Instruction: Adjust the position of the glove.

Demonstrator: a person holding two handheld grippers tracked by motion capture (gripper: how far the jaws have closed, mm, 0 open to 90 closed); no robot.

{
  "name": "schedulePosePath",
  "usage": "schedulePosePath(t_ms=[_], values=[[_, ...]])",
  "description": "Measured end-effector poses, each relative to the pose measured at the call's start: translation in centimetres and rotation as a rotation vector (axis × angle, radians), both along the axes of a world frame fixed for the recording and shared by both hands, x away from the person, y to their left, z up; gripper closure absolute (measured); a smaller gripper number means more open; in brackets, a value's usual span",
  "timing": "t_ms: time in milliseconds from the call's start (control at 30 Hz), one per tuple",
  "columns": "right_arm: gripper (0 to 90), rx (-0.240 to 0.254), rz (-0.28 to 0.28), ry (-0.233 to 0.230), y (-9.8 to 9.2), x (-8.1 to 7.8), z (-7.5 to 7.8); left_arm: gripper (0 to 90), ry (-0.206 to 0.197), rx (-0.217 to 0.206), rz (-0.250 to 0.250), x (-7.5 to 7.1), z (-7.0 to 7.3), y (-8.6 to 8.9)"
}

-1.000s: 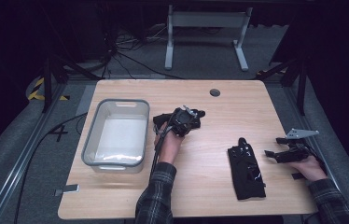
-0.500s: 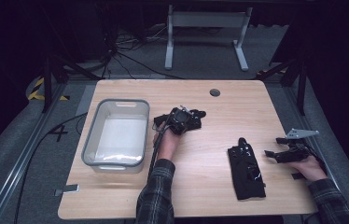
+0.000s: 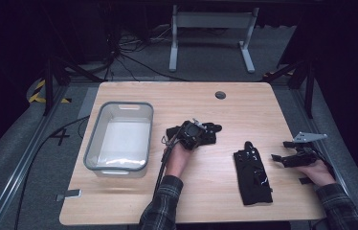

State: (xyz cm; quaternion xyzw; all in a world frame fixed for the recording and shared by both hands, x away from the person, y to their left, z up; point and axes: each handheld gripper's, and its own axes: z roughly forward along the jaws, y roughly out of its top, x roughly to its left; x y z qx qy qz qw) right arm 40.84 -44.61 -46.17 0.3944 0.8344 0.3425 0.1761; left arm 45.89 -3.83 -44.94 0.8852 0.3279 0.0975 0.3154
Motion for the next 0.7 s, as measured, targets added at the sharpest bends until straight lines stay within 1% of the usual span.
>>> schedulePosePath(t_ms=[100, 200, 233, 267, 300, 333, 400, 500, 633, 700], values=[[15.1, 0.0, 0.0, 0.0, 0.0, 0.0, 0.0, 90.0, 0.011, -0.012, -0.018, -1.0, 0.0, -0.6], [15.1, 0.0, 0.0, 0.0, 0.0, 0.0, 0.0, 90.0, 0.016, -0.022, -0.021, -1.9, -0.1, -1.1], [15.1, 0.0, 0.0, 0.0, 0.0, 0.0, 0.0, 90.0, 0.026, -0.021, -0.028, -2.2, 0.0, -1.2], [15.1, 0.0, 0.0, 0.0, 0.0, 0.0, 0.0, 90.0, 0.02, -0.028, -0.026, -2.6, -0.1, -1.3], [15.1, 0.0, 0.0, 0.0, 0.0, 0.0, 0.0, 90.0, 0.029, -0.024, -0.042, -2.9, 0.0, -1.4], [15.1, 0.0, 0.0, 0.0, 0.0, 0.0, 0.0, 90.0, 0.023, -0.028, -0.039, -3.2, -0.1, -1.6], [15.1, 0.0, 0.0, 0.0, 0.0, 0.0, 0.0, 90.0, 0.026, -0.026, -0.045, -4.0, -0.1, -1.9], [15.1, 0.0, 0.0, 0.0, 0.0, 0.0, 0.0, 90.0, 0.025, -0.026, -0.069, -5.0, -0.1, -2.4], [15.1, 0.0, 0.0, 0.0, 0.0, 0.0, 0.0, 89.9, 0.029, -0.017, -0.085, -5.3, 0.1, -2.5], [15.1, 0.0, 0.0, 0.0, 0.0, 0.0, 0.0, 89.8, 0.028, -0.023, -0.085, -5.3, 0.3, -2.4]])
